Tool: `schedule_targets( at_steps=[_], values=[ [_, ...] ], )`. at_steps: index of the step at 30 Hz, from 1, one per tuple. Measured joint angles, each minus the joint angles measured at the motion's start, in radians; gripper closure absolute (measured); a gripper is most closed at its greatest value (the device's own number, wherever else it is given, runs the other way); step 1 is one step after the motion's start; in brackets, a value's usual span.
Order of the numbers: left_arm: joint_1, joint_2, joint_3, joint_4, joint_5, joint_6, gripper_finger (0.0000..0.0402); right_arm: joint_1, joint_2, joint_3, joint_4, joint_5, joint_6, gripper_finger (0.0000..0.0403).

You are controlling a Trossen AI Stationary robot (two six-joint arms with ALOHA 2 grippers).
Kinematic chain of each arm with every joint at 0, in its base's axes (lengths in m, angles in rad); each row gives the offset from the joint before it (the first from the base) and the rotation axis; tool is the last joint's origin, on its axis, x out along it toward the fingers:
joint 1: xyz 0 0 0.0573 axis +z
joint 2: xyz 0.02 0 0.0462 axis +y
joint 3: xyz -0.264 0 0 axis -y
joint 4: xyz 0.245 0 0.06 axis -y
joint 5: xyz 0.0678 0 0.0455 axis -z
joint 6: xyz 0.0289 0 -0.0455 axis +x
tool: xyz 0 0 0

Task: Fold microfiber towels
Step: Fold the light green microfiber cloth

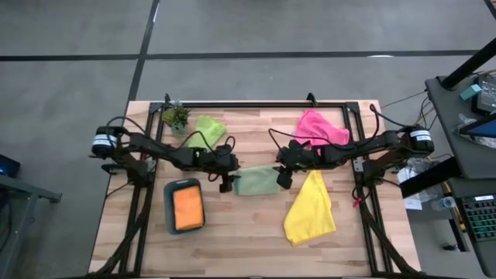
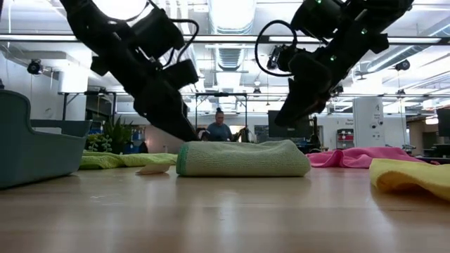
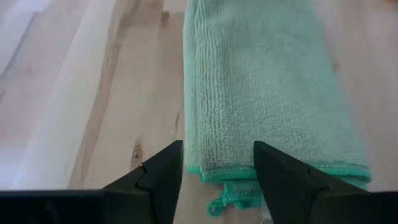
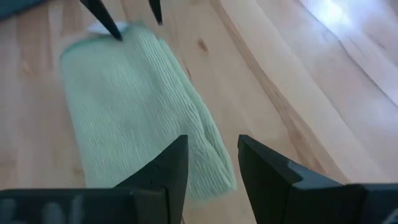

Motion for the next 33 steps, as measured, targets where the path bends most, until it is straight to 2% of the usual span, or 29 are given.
schedule_targets(
  at_steps=[4, 8, 13, 16, 25, 29, 33],
  values=[
    [0.0, 0.009, 0.0, -0.006, 0.007, 0.0, 0.0265, 0.0, -0.002, -0.028, 0.059, -0.008, 0.0, 0.0273],
    [0.0, 0.002, 0.002, -0.003, 0.008, 0.001, 0.0323, 0.002, 0.01, -0.073, 0.161, -0.044, 0.005, 0.0281],
    [0.002, -0.004, 0.001, 0.001, -0.002, 0.007, 0.0393, 0.002, 0.066, -0.107, 0.332, -0.159, -0.01, 0.0345],
    [0.003, -0.004, 0.001, 0.002, -0.002, 0.008, 0.0396, 0.016, 0.12, -0.105, 0.382, -0.216, -0.049, 0.0386],
    [0.017, -0.004, 0.002, 0.025, -0.066, 0.026, 0.0401, 0.064, 0.244, -0.046, 0.433, -0.243, -0.112, 0.0394],
    [0.018, -0.007, 0.015, 0.023, -0.055, 0.034, 0.0401, 0.061, 0.298, -0.043, 0.439, -0.151, -0.111, 0.0394],
    [0.018, -0.01, 0.023, 0.023, 0.021, 0.056, 0.0401, 0.051, 0.334, -0.043, 0.488, -0.106, -0.11, 0.0394]
  ],
)
